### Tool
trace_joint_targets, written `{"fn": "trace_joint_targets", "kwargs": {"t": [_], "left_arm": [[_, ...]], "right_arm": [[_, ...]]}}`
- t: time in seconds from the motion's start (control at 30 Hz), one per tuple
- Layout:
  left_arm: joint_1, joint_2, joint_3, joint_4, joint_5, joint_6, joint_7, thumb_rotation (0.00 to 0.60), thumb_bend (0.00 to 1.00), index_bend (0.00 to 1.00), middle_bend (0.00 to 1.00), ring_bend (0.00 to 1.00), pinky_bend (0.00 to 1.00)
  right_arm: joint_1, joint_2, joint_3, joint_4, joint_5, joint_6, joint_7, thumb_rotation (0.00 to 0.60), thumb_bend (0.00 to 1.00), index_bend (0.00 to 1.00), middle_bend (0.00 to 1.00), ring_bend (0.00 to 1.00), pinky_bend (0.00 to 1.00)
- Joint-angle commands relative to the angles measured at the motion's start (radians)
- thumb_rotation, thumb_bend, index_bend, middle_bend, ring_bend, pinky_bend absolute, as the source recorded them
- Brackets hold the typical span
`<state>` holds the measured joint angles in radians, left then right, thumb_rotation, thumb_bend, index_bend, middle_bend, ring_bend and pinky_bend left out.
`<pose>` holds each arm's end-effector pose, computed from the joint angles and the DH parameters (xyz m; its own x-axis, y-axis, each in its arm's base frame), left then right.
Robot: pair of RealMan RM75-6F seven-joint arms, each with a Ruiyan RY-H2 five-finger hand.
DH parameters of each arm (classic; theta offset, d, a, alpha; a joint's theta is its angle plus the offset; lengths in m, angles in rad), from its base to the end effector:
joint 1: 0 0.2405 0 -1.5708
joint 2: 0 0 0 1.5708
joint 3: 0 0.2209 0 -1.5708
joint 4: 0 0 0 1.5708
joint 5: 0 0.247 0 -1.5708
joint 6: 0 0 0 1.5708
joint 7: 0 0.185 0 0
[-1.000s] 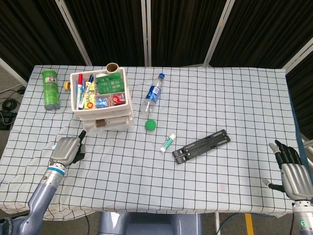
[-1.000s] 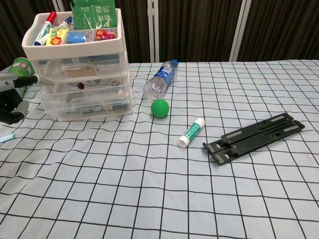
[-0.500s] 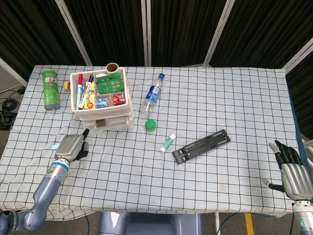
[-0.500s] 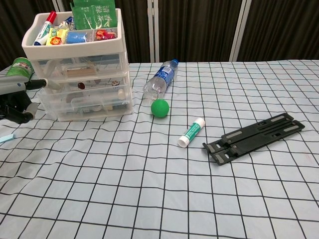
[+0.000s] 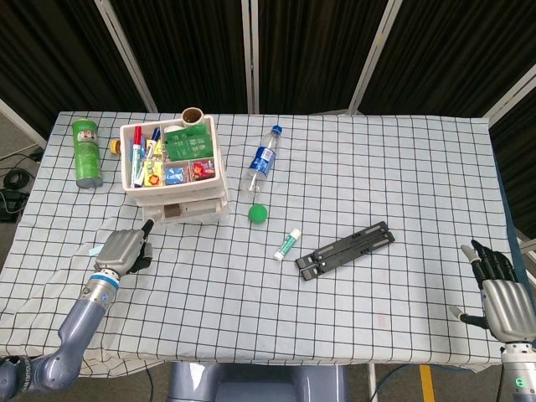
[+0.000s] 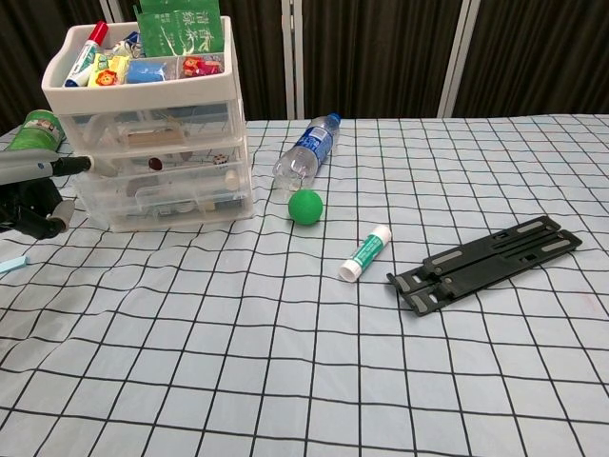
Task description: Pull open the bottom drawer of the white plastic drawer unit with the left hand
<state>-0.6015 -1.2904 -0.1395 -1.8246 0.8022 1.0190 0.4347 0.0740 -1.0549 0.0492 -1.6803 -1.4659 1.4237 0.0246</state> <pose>-0.1766 0.3180 -0.0208 0.3099 0.4246 0.8507 0.9471 -0.0589 -0.3155 -0.2982 -0.2179 0.1133 0.3633 -0.0682 0.9292 -0.9300 0.0329 0.3660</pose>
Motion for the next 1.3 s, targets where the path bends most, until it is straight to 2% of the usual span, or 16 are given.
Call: {"fn": "trace_joint_targets", "kwargs": {"t": [0.03,0.2,0.4,0.73,0.87,1.3], "left_arm": [[0.000,0.002,0.004,-0.005,0.007,0.000,-0.010,0.600,0.87,0.02,0.86,0.87,0.80],[0.005,0.016,0.016,-0.027,0.036,-0.008,-0.040,0.600,0.87,0.11,0.86,0.88,0.80],[0.018,0.023,0.045,-0.049,0.092,0.005,-0.051,0.600,0.87,0.17,0.86,0.88,0.80],[0.028,0.035,0.064,-0.061,0.137,0.012,-0.079,0.600,0.87,0.18,0.86,0.88,0.80],[0.025,0.043,0.066,-0.070,0.139,-0.006,-0.099,0.600,0.87,0.23,0.86,0.88,0.80],[0.046,0.070,0.098,-0.122,0.238,0.005,-0.132,0.600,0.87,0.28,0.86,0.88,0.80]], "right_arm": [[0.000,0.000,0.000,0.000,0.000,0.000,0.001,0.600,0.02,0.00,0.00,0.00,0.00],[0.000,0.002,0.000,-0.001,-0.002,0.001,0.003,0.600,0.02,0.00,0.00,0.00,0.00],[-0.002,0.006,0.000,-0.002,-0.004,0.004,0.009,0.600,0.02,0.00,0.00,0.00,0.00],[-0.003,0.007,-0.002,-0.005,-0.008,0.005,0.008,0.600,0.02,0.00,0.00,0.00,0.00],[-0.003,0.007,-0.001,-0.006,-0.008,0.007,0.009,0.600,0.02,0.00,0.00,0.00,0.00],[-0.004,0.008,-0.003,-0.008,-0.012,0.008,0.010,0.600,0.02,0.00,0.00,0.00,0.00]]}}
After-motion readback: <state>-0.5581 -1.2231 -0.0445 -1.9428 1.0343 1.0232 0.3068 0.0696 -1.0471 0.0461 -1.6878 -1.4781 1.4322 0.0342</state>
